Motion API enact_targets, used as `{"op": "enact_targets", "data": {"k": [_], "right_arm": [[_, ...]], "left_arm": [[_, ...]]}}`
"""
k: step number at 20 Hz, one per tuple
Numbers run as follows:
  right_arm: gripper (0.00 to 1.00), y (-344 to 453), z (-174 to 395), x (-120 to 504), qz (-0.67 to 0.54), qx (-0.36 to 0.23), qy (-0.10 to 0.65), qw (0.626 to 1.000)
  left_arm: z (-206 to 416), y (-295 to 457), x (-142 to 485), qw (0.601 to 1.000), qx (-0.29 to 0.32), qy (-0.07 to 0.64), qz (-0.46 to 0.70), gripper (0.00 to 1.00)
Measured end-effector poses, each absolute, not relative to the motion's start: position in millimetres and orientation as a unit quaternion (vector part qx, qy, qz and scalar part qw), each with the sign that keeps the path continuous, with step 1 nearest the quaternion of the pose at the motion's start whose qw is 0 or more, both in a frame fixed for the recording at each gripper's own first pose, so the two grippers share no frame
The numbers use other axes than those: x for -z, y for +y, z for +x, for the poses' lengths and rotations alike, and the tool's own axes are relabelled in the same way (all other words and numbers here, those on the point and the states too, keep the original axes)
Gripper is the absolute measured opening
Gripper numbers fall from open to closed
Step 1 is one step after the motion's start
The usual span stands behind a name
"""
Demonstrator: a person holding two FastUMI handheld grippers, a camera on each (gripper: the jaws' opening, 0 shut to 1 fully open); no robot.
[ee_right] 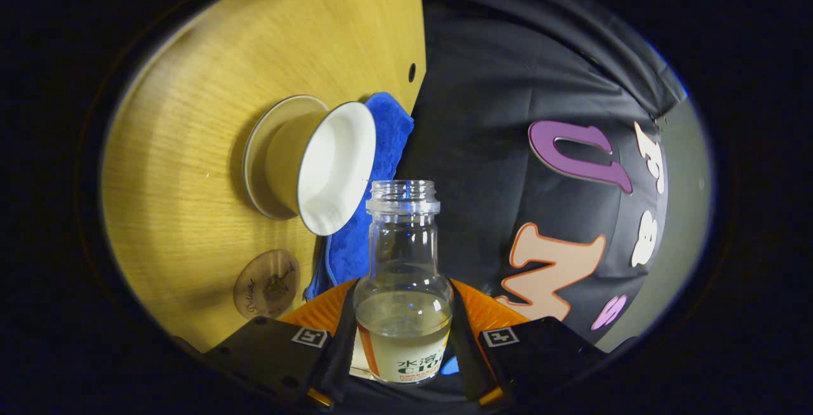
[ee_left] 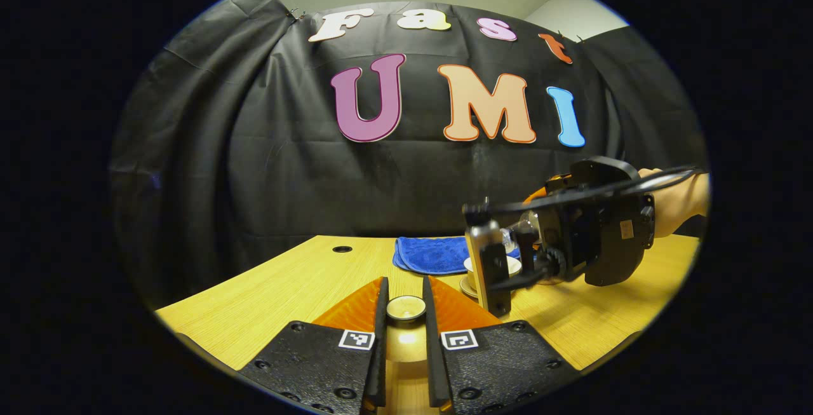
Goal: Open the teacup lid with one hand, grasp the water bottle and pour water into the teacup with the other hand; after pouring, place the water bottle on the coaster and then close the teacup lid.
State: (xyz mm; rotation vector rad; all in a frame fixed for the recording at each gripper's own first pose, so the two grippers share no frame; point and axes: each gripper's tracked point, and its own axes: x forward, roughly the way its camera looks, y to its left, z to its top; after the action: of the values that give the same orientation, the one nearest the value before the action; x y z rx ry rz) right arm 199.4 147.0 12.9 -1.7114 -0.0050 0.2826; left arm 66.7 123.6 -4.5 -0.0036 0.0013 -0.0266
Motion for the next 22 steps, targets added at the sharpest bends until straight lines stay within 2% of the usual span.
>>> {"op": "enact_targets", "data": {"k": [4,7,9,11,16,19,22], "right_arm": [[0.75,153.7,196.7,-18.9,-0.613,-0.154,0.045,0.774],[0.74,153.7,196.8,-29.1,-0.472,-0.161,0.064,0.864],[0.71,148.1,197.8,-33.3,-0.362,-0.159,0.075,0.915],[0.73,135.8,202.1,-35.5,-0.266,-0.139,0.071,0.951],[0.75,106.8,228.0,-30.1,-0.078,-0.101,0.067,0.99],[0.73,100.0,237.3,-23.0,-0.048,-0.077,0.057,0.994],[0.74,96.4,236.4,-23.5,-0.027,-0.079,0.051,0.995]], "left_arm": [[66.2,124.0,5.1,1.0,0.013,0.001,-0.002,0.23],[66.6,124.2,4.9,1.0,0.013,0.001,-0.002,0.23],[67.3,123.8,5.2,1.0,0.013,0.0,-0.002,0.23],[66.7,123.9,4.9,1.0,0.013,0.001,-0.002,0.23],[66.5,123.6,5.3,1.0,0.013,0.001,-0.002,0.23],[66.7,123.9,5.4,1.0,0.013,0.001,-0.002,0.23],[66.1,124.0,5.5,1.0,0.013,0.001,-0.002,0.23]]}}
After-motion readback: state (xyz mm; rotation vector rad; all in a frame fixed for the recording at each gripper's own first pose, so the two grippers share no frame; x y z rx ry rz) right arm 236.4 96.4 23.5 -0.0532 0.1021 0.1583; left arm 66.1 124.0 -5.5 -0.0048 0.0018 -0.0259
